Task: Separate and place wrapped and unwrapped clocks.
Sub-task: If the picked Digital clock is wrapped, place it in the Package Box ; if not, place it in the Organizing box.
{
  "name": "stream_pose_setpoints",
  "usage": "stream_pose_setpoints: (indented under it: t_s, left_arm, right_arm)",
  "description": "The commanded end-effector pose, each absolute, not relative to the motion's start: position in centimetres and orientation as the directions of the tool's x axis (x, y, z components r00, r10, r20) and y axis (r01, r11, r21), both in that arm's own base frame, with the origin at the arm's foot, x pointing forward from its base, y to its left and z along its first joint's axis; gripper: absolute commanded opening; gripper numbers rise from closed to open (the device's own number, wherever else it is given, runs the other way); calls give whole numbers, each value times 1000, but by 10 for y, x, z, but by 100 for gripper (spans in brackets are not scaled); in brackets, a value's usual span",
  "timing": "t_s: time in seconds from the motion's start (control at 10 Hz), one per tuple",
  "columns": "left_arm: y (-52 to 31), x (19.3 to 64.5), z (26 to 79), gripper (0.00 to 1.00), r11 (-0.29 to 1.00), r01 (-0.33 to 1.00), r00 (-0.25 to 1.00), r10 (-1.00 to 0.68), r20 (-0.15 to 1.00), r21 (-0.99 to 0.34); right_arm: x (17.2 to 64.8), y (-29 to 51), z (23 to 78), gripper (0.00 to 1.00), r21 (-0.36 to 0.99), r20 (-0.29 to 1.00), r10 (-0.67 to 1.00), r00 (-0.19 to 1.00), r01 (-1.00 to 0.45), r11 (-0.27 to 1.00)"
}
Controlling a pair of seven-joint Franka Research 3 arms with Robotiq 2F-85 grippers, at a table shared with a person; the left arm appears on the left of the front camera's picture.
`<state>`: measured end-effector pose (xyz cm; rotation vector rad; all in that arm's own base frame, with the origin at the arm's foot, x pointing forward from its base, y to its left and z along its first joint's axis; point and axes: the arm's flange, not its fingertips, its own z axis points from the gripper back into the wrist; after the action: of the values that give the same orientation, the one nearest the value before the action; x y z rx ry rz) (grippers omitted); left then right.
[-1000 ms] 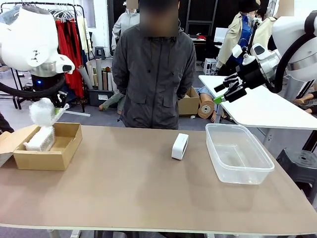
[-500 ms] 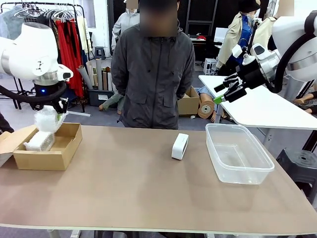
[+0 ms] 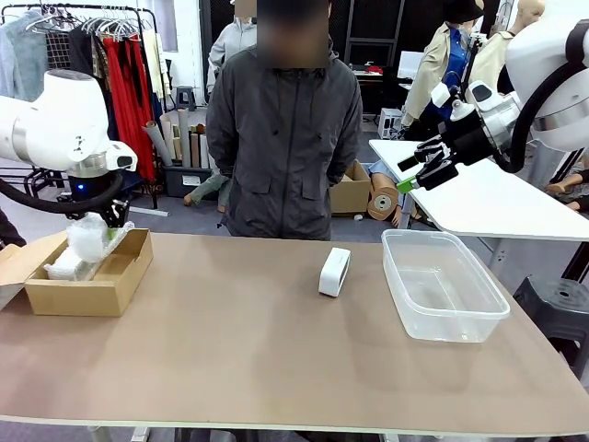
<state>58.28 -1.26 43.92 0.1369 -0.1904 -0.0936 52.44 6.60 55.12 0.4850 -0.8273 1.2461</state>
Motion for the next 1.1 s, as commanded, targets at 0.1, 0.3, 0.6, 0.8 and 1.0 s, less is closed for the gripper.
stream_pose_setpoints:
  t_s: [0.1,0.3,0.6,0.8,1.0]
  left_arm:
    - [-10,590,430,0,985,155,965,-169,199,82]
    - [-15,595,416,0,984,162,970,-173,172,77]
    - [-20,593,401,0,984,135,977,-151,152,112]
    - [-24,594,387,0,984,129,981,-144,128,120]
    - [-23,598,374,0,986,109,986,-123,108,128]
  right_arm:
    - [524,66,553,100,-112,773,628,89,-955,273]
    - [524,66,553,100,-112,773,628,89,-955,273]
    - [524,66,553,100,-112,773,628,89,-955,273]
    - [524,66,553,100,-112,773,628,89,-955,273]
    - [524,66,553,100,-112,773,628,89,-955,273]
